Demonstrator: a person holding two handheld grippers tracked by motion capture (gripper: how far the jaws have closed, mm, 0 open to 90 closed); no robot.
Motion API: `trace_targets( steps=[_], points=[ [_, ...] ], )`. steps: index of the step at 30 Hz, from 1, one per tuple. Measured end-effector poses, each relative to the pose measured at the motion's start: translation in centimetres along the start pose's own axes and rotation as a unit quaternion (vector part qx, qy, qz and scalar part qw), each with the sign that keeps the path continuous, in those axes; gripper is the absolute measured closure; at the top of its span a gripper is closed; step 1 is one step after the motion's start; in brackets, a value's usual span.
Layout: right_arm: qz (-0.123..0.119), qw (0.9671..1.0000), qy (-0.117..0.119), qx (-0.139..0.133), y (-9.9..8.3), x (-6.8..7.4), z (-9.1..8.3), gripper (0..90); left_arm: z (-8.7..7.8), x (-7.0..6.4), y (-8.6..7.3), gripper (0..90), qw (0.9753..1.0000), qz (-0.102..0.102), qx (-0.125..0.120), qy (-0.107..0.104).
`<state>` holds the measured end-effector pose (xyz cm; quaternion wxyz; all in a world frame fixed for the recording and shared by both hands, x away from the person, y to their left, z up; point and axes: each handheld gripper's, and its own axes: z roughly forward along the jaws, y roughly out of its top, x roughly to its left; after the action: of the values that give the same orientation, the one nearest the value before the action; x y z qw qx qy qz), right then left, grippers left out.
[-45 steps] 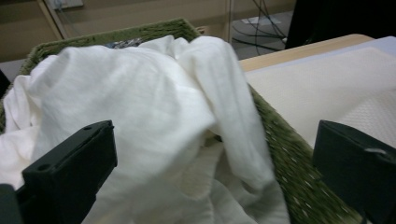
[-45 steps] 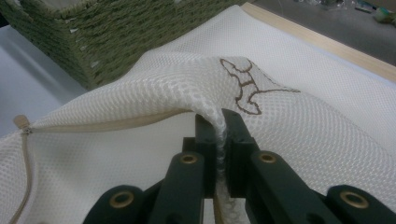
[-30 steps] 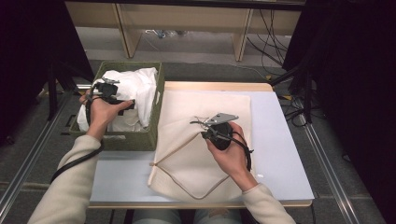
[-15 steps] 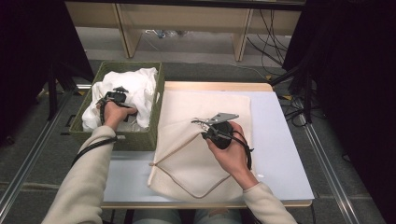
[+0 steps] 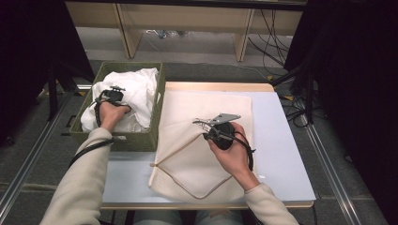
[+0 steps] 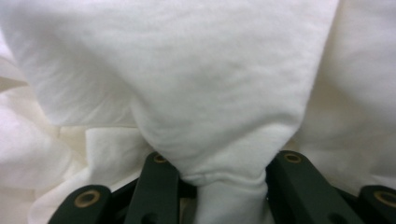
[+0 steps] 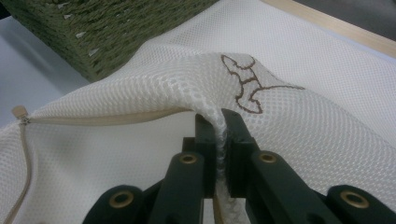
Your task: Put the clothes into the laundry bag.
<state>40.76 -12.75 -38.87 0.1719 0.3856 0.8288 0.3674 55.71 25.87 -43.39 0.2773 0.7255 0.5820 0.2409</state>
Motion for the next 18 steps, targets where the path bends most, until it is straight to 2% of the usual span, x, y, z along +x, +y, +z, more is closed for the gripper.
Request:
trace_targets(
  steps=[1,4,7,9,11,14,18],
  points=[
    [-0.009,1.0000,0.000,-0.002,0.0,-0.1,0.0,86.7,-0.4,0.2,0.0,70.9,0.9998,-0.005,-0.019,-0.001],
    [-0.005,1.0000,-0.001,-0.002,0.0,-0.1,0.0,86.7,-2.0,0.5,0.0,71.3,0.9972,-0.005,-0.075,-0.004],
    [-0.006,1.0000,-0.002,-0.003,0.0,-0.1,0.0,86.8,-3.9,0.2,0.1,71.5,0.9899,-0.011,-0.141,0.000],
    [-0.005,1.0000,-0.002,-0.002,0.0,-0.1,0.0,86.8,-5.1,0.1,0.1,71.7,0.9857,-0.015,-0.168,0.002],
    [-0.004,1.0000,-0.003,-0.005,0.0,0.0,0.0,86.9,-6.3,0.0,0.1,71.8,0.9794,-0.018,-0.201,0.004],
    [-0.005,1.0000,0.001,-0.008,0.0,-0.1,0.1,86.9,-8.1,-0.1,0.1,71.8,0.9687,-0.020,-0.247,0.004],
    [0.007,1.0000,0.003,-0.003,0.0,0.1,0.0,86.9,-10.3,-0.5,0.3,71.9,0.9556,-0.022,-0.294,0.000]
  ],
)
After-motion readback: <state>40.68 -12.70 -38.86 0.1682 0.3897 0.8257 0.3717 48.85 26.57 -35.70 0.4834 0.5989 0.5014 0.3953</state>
